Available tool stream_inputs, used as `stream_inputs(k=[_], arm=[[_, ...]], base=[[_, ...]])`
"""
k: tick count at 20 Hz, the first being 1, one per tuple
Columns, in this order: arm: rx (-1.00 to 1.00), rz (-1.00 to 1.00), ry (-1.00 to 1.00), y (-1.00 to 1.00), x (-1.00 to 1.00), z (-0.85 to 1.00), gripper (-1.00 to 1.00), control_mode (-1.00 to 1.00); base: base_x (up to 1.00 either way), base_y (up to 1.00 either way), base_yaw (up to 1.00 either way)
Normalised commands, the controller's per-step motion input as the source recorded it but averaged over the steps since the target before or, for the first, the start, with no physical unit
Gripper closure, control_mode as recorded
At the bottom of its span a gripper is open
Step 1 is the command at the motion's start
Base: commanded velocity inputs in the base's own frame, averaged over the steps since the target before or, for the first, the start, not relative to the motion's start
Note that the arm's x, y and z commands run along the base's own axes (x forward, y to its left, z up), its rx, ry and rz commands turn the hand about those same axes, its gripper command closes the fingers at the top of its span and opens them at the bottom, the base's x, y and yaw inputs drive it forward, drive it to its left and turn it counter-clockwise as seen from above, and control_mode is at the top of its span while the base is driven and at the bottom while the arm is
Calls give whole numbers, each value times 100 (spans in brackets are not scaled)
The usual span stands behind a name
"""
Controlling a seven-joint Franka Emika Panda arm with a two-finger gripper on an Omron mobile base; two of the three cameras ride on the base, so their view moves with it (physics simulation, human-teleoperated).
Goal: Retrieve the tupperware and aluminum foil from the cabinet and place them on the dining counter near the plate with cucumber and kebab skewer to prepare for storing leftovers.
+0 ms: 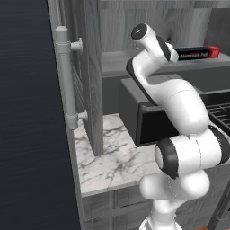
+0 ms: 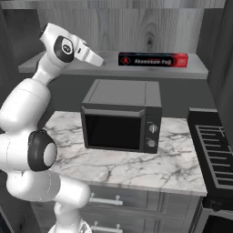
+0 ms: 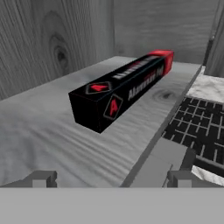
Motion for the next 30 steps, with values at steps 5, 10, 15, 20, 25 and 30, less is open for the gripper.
stream_inputs(k=[5, 10, 15, 20, 25, 30], arm=[[0, -10, 0, -6, 52, -3, -100, -100], [0, -13, 2, -19, 39, -8, -100, -100], [0, -14, 2, -10, 35, -11, -100, -100], [0, -17, 1, -2, 29, -3, -100, -100], [0, -20, 4, -19, 18, 0, -100, -100], [0, -17, 3, -28, 0, 0, -100, -100]], base=[[0, 0, 0], [0, 0, 0], [0, 0, 0], [0, 0, 0], [0, 0, 0], [0, 0, 0]])
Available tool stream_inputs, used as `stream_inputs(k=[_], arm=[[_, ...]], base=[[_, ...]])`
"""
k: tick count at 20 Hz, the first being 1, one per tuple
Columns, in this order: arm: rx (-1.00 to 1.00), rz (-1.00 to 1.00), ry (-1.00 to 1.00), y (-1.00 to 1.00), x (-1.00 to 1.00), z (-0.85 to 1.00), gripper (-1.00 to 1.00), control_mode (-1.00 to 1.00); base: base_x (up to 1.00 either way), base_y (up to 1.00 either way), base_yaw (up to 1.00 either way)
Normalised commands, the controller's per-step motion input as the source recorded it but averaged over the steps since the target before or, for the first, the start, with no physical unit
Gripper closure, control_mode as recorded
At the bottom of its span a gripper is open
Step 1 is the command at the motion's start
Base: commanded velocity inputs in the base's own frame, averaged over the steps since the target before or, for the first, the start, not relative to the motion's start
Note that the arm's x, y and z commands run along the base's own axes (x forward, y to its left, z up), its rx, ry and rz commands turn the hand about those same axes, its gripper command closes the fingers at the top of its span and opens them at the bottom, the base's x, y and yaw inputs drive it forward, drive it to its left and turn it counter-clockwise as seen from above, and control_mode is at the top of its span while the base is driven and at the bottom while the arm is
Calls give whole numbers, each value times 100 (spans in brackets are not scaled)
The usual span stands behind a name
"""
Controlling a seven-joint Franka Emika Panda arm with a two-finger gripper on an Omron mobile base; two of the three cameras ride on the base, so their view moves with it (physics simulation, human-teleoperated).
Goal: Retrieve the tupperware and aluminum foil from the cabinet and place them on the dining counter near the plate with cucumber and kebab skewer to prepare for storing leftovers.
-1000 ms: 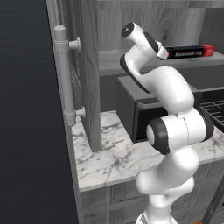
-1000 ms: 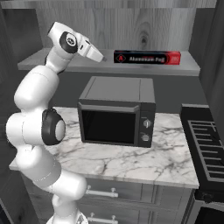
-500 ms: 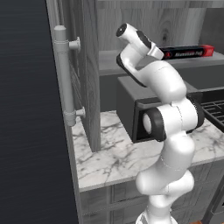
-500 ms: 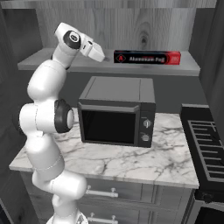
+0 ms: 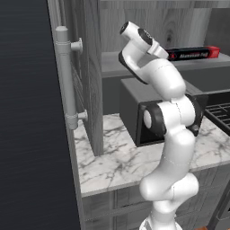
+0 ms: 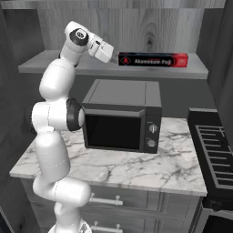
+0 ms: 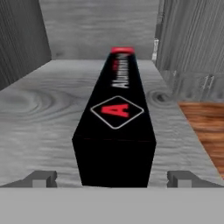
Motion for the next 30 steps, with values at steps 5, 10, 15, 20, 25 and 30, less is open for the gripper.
stream_inputs(k=[5, 10, 15, 20, 25, 30], arm=[[0, -14, 2, -31, 0, 0, -100, -100], [0, -13, 1, -39, 0, -8, -100, -100], [0, -10, 0, -42, 5, -26, -100, -100], [0, -2, 0, -14, 1, -23, 100, -100], [-1, 14, 0, 2, -63, -16, 100, -100], [-7, 40, 0, 26, -100, -12, 100, -100]], base=[[0, 0, 0], [0, 0, 0], [0, 0, 0], [0, 0, 0], [0, 0, 0], [0, 0, 0]])
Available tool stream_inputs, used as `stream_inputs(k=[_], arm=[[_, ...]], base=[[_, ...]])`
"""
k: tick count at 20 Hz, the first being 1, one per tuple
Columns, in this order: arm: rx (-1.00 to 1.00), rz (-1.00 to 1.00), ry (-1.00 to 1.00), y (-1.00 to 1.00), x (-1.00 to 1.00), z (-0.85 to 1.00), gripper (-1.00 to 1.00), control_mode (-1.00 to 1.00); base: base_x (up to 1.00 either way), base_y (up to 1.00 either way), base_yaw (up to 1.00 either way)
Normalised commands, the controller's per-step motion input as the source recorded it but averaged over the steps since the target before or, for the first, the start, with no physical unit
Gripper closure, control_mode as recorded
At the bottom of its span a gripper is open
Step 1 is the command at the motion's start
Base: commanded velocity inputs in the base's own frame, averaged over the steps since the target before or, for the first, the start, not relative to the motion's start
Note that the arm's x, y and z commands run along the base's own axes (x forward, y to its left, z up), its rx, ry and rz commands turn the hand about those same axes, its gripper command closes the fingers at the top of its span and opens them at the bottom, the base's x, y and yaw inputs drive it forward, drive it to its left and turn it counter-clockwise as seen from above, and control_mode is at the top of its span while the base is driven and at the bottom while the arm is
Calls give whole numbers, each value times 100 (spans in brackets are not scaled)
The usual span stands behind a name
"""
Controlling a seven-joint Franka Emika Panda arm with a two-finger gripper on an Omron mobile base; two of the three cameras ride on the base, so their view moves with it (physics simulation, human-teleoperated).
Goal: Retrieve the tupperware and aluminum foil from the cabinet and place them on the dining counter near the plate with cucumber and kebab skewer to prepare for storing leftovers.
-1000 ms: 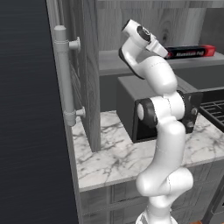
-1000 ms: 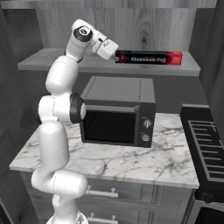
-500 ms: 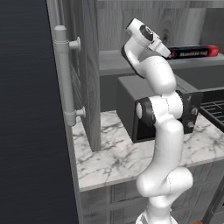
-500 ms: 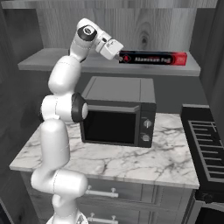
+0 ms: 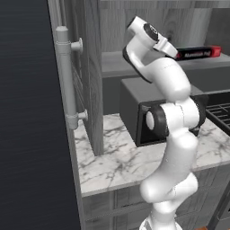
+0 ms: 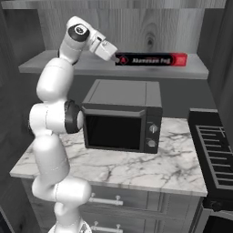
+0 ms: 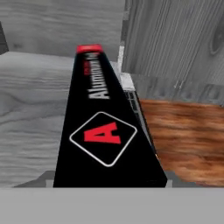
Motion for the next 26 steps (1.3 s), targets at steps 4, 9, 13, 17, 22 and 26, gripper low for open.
stream_inputs(k=[4, 9, 13, 17, 22, 26], arm=[[-7, 49, 0, 10, -100, -19, 100, -100], [-5, 50, -1, 0, -100, -4, 100, -100], [-6, 42, 0, 11, -100, 15, 100, -100], [-11, 29, 7, 31, -100, 41, 100, -100], [-11, 23, 15, 9, -100, 70, 100, -100], [-5, 25, 12, -1, -100, 62, 100, -100]], base=[[0, 0, 0], [0, 0, 0], [0, 0, 0], [0, 0, 0], [0, 0, 0], [0, 0, 0]])
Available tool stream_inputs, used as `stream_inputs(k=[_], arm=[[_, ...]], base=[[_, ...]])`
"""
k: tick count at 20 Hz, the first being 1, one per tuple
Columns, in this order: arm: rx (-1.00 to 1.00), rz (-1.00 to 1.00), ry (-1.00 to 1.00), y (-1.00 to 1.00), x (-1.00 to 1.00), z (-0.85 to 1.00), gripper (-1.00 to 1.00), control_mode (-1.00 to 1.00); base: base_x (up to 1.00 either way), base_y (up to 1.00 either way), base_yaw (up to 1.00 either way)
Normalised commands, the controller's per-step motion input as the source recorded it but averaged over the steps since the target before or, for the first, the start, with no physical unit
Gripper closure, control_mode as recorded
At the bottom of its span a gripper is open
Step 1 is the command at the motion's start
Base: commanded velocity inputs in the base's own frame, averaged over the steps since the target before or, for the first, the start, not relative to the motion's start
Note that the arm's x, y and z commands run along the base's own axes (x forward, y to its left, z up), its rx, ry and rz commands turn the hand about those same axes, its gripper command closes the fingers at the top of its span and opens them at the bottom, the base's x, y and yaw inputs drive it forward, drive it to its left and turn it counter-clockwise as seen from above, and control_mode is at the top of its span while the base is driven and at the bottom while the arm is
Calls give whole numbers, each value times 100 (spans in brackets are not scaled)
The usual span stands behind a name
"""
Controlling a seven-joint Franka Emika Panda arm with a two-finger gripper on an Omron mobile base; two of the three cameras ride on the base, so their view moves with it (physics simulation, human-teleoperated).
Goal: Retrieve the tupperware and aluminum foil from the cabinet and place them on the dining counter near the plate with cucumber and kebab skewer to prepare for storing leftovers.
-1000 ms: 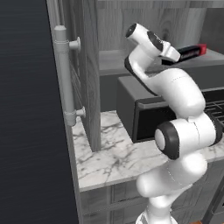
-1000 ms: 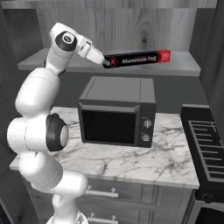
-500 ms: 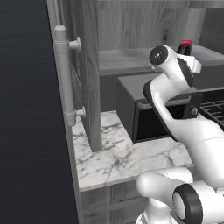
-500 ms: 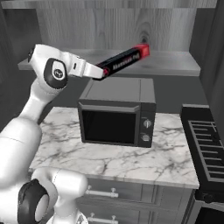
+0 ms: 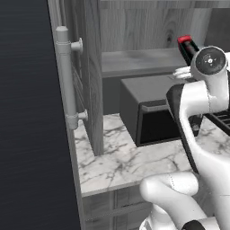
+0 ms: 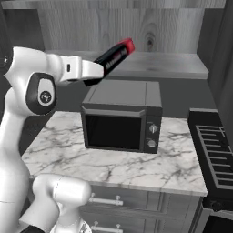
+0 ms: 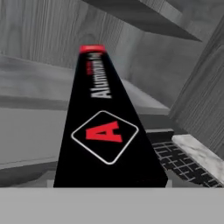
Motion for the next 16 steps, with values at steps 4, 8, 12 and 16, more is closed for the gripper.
stream_inputs(k=[4, 8, 12, 16], arm=[[-2, 20, 13, 0, -100, 30, 100, -100], [-1, 7, 5, 0, -50, 0, 100, 100], [0, 0, 0, 0, 0, 0, 100, 100], [0, 0, 0, 0, 0, 0, 100, 100]], base=[[0, 0, 0], [-50, 0, 6], [-100, 0, 10], [-100, -13, 1]])
